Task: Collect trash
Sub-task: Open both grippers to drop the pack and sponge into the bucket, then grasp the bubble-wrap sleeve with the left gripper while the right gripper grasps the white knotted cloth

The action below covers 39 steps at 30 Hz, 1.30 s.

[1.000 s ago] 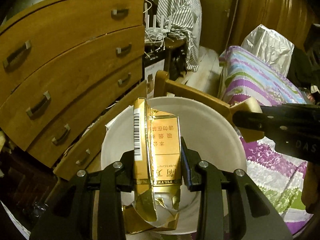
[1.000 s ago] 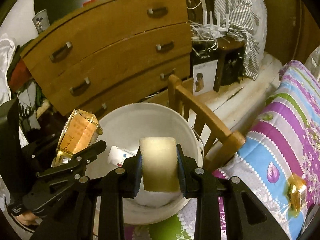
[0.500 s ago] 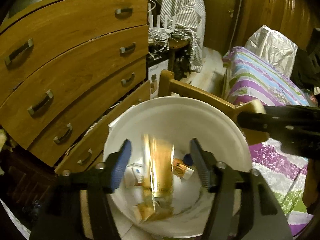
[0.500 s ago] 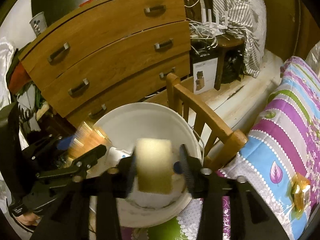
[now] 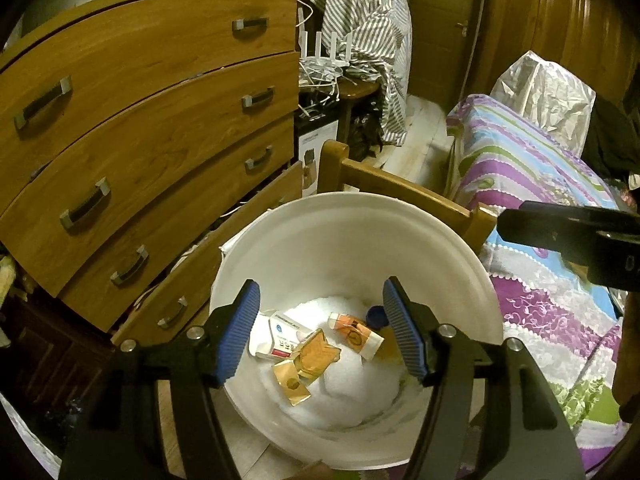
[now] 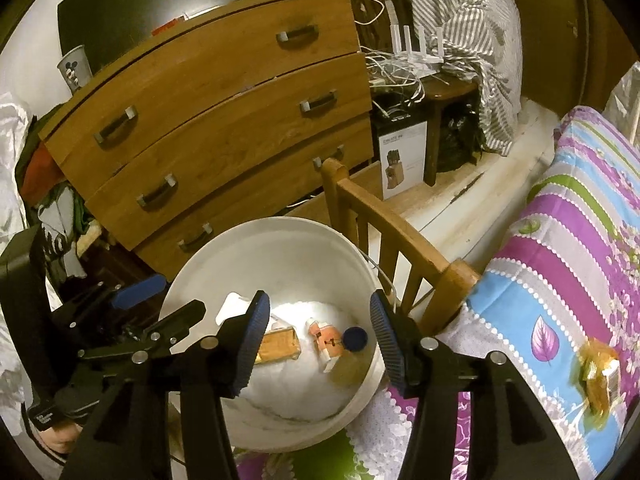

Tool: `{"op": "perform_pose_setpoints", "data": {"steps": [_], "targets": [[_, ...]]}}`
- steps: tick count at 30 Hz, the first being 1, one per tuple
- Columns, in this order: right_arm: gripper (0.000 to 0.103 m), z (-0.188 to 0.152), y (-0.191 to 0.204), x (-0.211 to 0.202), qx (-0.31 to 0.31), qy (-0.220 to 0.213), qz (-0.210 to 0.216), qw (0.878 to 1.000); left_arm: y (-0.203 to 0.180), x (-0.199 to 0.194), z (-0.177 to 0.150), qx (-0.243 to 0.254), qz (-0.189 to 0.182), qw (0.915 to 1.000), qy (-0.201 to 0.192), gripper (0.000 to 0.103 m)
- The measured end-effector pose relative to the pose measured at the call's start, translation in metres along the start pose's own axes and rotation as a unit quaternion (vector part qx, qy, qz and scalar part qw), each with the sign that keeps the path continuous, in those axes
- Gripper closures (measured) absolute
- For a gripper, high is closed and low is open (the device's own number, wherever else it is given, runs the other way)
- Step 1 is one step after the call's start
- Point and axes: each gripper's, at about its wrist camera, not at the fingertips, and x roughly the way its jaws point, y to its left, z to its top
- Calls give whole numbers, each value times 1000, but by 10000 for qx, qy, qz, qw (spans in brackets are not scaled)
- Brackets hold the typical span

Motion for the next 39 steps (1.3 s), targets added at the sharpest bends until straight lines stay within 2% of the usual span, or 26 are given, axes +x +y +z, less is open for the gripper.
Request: {"op": "perform_pose_setpoints", "data": {"steps": [3, 8, 15, 18, 20, 24, 29, 33, 37, 39], "targets": [[49, -12, -3, -13, -17, -140, -65, 9999, -6, -4, -4, 43, -25, 10000, -24, 42], [48, -53, -12, -71, -75, -846, -328, 9958, -30, -18, -13, 244, -160, 9995, -129, 42], [39, -129, -32, -166, -126, -1808, -1102, 9772, -105, -45, -34, 746, -733, 9941, -280, 42], [37, -159, -42, -197, -110, -1945, -1293, 9723, -140, -51, -43, 952, -1000, 9901, -267, 42], [31, -184, -52, -218, -84, -1972, -1342, 9711, -159, -52, -49, 1063, -1147, 9874, -225, 42], [30, -227, -76, -246, 73, -1949, -1430, 9703, -203, -55, -66, 1338, -1431, 9806, -116, 42], [30, -296, -157, -276, 700, -1761, -1917, 9630, -248, -58, -86, 1608, -1752, 9713, 43, 42], [30, -357, -250, -301, 1445, -1536, -2529, 9442, -281, -61, -100, 1824, -1872, 9652, 109, 42], [30, -398, -323, -314, 1904, -1335, -2831, 9305, -311, -58, -109, 1967, -2011, 9594, 225, 42], [30, -408, -347, -312, 1967, -1273, -2873, 9287, -328, -57, -115, 2054, -2080, 9559, 282, 42]]}}
